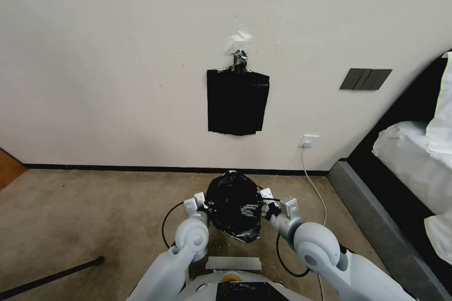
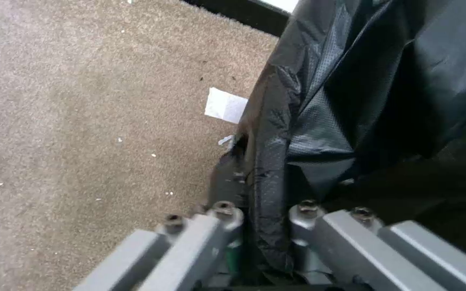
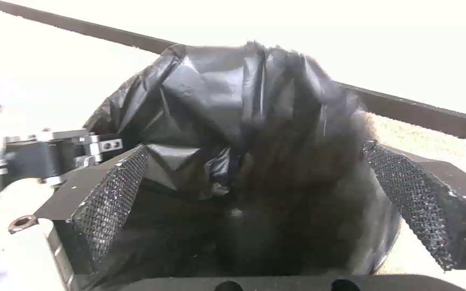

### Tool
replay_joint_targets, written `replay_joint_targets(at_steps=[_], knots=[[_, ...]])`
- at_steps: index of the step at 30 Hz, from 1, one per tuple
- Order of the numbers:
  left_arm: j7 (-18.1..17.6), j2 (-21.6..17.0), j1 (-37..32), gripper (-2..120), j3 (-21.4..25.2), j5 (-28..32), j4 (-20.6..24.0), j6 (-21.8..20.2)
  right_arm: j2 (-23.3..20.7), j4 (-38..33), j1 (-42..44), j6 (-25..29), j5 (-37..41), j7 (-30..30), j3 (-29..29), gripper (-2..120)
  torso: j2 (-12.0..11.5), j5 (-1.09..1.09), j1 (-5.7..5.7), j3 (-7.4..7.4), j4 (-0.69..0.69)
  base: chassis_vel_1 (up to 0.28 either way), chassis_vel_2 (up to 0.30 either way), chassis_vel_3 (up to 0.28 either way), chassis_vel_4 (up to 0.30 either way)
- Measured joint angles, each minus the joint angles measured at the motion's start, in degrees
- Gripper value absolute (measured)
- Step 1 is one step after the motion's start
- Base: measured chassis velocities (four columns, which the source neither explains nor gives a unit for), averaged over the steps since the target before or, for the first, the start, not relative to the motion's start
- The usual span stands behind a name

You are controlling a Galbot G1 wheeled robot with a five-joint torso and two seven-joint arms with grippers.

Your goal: Place a trash bag onto the trash bin.

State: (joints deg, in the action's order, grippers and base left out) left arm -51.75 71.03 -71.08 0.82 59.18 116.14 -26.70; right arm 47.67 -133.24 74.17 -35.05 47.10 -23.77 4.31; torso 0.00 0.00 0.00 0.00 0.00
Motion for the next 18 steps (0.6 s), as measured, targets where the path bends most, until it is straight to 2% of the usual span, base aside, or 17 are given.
replay_joint_targets(at_steps=[6, 7, 10, 11, 14, 15, 17, 18], knots=[[1.3, -1.5, -1.3, 37, 1.2, -0.1, 2.1, 0.7, 1.8, -0.6, 1.7, 0.6, -1.5, -0.2, 1.8, 100, 0.0, -0.01, 0.00, 0.00, 0.00, 0.000, 0.000, 0.000, 0.000], [1.3, -1.5, -1.3, 37, 1.2, -0.1, 2.1, 0.7, 1.8, -0.6, 1.7, 0.6, -1.5, -0.2, 1.8, 100, 0.0, -0.01, 0.00, 0.00, 0.00, 0.000, 0.000, 0.000, 0.000], [4.8, -3.7, -3.2, 51, 2.1, -2.0, 4.7, 2.0, 3.4, -0.8, 4.9, 3.5, -6.2, 1.0, 4.0, 100, 0.0, -0.01, 0.00, 0.00, -0.01, 0.000, 0.000, 0.000, 0.000], [4.8, -3.7, -3.2, 51, 2.1, -2.0, 4.7, 2.0, 3.4, -0.8, 4.9, 3.5, -6.2, 1.0, 4.0, 100, 0.0, -0.01, 0.00, 0.00, -0.01, 0.000, 0.000, 0.000, 0.000], [12.6, -6.6, -7.9, 66, 4.3, -11.8, 7.3, 7.2, 7.8, 0.5, 10.1, 9.4, -15.3, 4.4, 8.5, 100, 0.0, 0.00, 0.00, 0.00, -0.01, 0.000, 0.000, 0.000, 0.000], [12.6, -6.6, -7.9, 66, 4.3, -11.8, 7.3, 7.2, 7.8, 0.5, 10.1, 9.4, -15.3, 4.4, 8.5, 100, 0.0, 0.00, 0.00, 0.00, -0.01, 0.000, 0.000, 0.000, 0.000], [16.8, -7.7, -10.9, 74, 6.3, -18.7, 7.6, 10.4, 9.5, 1.9, 12.5, 12.5, -18.6, 5.6, 10.8, 100, 0.0, 0.02, 0.00, 0.00, -0.01, 0.000, 0.000, 0.000, 0.000], [20.3, -8.3, -13.5, 80, 8.0, -23.8, 7.6, 13.1, 10.7, 3.1, 14.7, 15.6, -20.3, 6.4, 13.2, 100, 0.0, 0.01, 0.00, -0.01, 0.00, 0.000, 0.000, 0.000, 0.000]])
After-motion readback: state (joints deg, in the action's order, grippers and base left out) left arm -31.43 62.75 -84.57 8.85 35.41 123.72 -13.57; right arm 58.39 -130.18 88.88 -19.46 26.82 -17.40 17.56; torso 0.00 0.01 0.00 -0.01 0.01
